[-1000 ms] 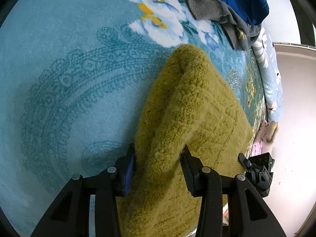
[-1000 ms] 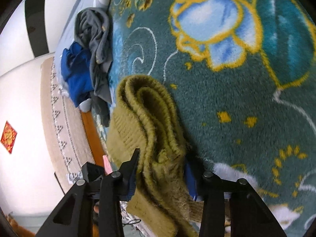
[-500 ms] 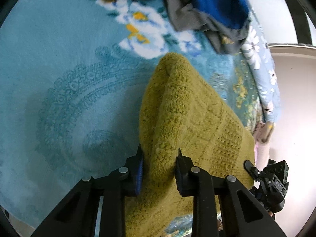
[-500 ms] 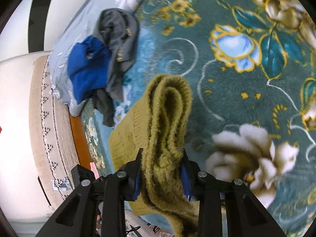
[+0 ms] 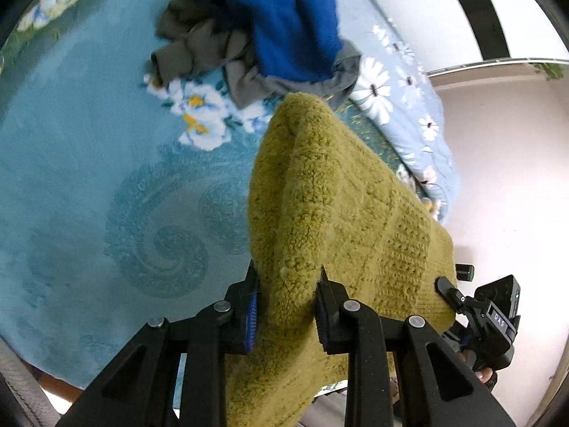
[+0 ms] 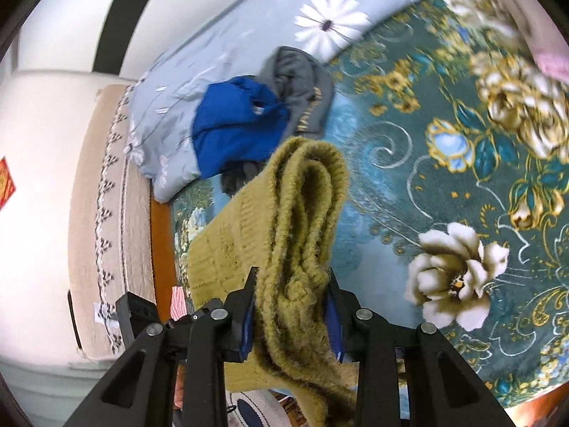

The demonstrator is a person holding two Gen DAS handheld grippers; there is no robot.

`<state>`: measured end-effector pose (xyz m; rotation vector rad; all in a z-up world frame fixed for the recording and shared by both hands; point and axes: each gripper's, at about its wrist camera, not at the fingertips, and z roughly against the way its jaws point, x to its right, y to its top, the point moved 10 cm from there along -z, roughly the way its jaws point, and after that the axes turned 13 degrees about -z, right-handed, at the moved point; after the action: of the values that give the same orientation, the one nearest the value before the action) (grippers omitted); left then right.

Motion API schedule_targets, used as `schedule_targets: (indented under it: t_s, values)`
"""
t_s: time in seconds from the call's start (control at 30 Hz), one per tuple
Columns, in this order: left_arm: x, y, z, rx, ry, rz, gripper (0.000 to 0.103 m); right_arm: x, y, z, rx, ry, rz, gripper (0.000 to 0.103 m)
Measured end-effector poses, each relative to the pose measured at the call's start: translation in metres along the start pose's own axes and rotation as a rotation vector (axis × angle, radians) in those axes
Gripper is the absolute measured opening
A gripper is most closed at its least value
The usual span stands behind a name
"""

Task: Fold clothes
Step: 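Grasp the folded sweater bundle with the right tool while the left tool grips it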

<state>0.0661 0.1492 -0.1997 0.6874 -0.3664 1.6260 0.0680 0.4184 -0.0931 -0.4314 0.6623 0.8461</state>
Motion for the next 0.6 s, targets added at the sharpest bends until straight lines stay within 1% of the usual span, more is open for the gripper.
schedule_targets:
  t_s: [0.17,0.23,0.4,0.6]
  values:
    - [0.009,-0.001,0.044,0.056,-0.045,0.012,0.027,-0.039,-0.021,0.025,0.037,0.039,0.054,0.034]
    - [0.011,-0.002,0.064,0.068,-0.059,0.001,0.027,-0.050,-0.028,0.034,0.047,0.050,0.070,0.034]
    - [0.028,0.003,0.103,0.076,-0.048,-0.082,0.027,-0.078,-0.040,0.054,0.073,0.092,0.107,0.034]
    - [0.071,0.038,0.129,0.112,-0.046,-0.184,0.027,-0.105,-0.043,0.086,0.125,0.160,0.126,0.034]
